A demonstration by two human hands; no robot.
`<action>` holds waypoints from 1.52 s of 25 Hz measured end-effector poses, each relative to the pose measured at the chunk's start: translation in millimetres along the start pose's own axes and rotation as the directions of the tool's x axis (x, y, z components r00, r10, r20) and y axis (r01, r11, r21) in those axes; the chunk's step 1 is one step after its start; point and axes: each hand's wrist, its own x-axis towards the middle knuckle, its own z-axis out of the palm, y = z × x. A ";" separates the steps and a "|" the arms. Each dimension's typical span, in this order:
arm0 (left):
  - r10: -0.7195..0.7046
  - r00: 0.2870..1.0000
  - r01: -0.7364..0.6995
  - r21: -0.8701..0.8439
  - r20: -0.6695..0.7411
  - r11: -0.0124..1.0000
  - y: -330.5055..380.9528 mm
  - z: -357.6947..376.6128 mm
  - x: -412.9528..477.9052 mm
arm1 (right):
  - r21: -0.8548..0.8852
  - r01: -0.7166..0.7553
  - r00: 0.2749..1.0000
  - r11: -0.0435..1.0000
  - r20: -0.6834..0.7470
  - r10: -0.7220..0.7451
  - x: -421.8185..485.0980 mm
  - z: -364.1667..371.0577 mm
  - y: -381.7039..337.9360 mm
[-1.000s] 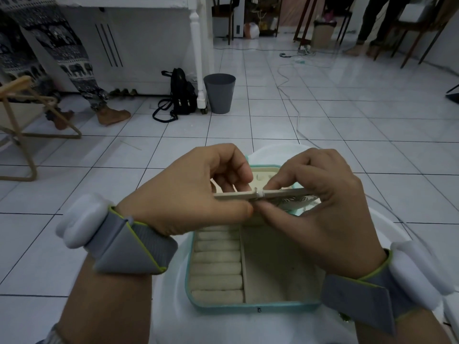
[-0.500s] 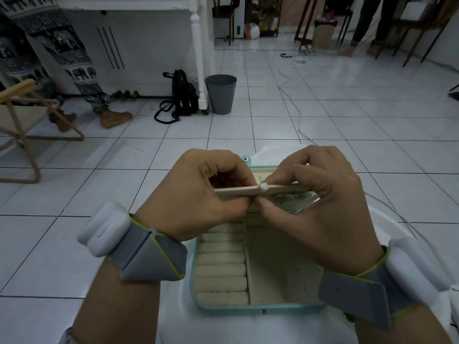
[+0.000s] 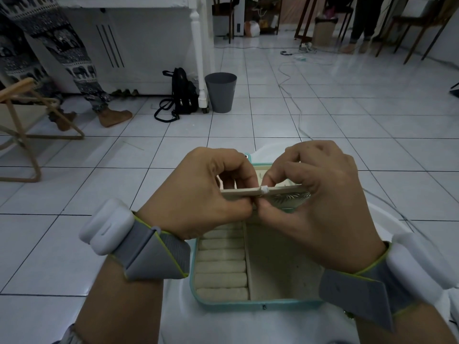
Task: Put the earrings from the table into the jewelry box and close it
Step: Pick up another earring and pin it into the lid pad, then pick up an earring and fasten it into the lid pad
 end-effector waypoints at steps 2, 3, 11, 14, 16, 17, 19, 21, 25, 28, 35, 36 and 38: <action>-0.006 1.000 0.006 0.021 0.014 1.000 -0.3 0.5 0.5 | -0.009 0.011 1.000 1.000 0.023 -0.011 0.1 0.0 0.5; -0.012 1.000 0.012 0.022 0.011 1.000 -0.8 0.4 0.6 | 0.001 0.012 1.000 1.000 0.023 -0.012 0.3 0.6 1.0; -0.301 0.835 0.322 -0.034 -0.461 0.946 -29.8 12.6 10.4 | 0.215 -0.445 0.895 0.869 0.106 0.432 -0.9 4.0 25.1; -0.357 0.793 0.423 0.025 -0.494 0.906 -40.8 23.2 15.3 | 0.043 -0.483 0.863 0.874 0.192 0.467 -4.1 9.8 30.6; -0.390 0.814 0.476 0.108 -0.431 0.873 -43.0 28.3 15.4 | -0.110 -0.471 0.843 0.875 0.237 0.483 -4.6 12.2 31.6; -0.407 0.824 0.493 0.145 -0.394 0.858 -43.6 29.9 15.5 | -0.177 -0.458 0.833 0.871 0.259 0.490 -4.0 12.2 32.3; -0.432 0.839 0.510 0.199 -0.332 0.837 -43.7 31.1 14.9 | -0.250 -0.428 0.820 0.868 0.295 0.490 -3.4 10.4 33.8; -0.469 0.844 0.529 0.259 -0.261 0.808 -43.9 31.5 13.0 | -0.244 -0.416 0.820 0.876 0.316 0.477 -3.1 8.2 33.5; -0.568 0.810 0.582 0.330 -0.147 0.743 -47.4 29.5 12.7 | -0.161 -0.458 0.818 0.874 0.308 0.486 -1.8 -4.7 35.5; -0.583 0.803 0.592 0.260 -0.120 0.762 -43.6 18.7 14.6 | -0.101 -0.562 0.791 0.821 0.225 0.569 -3.0 -25.3 47.5; -0.310 0.949 0.316 0.151 -0.065 0.937 5.7 17.0 22.6 | -0.144 -0.625 0.725 0.767 0.258 0.639 -15.9 -52.1 77.6; -0.270 0.962 0.274 0.138 -0.048 0.952 11.2 23.0 25.3 | -0.168 -0.618 0.713 0.768 0.289 0.638 -16.6 -53.0 79.6; -0.220 0.975 0.221 0.135 -0.025 0.966 18.7 34.6 29.2 | -0.205 -0.611 0.686 0.765 0.346 0.640 -17.2 -54.9 82.4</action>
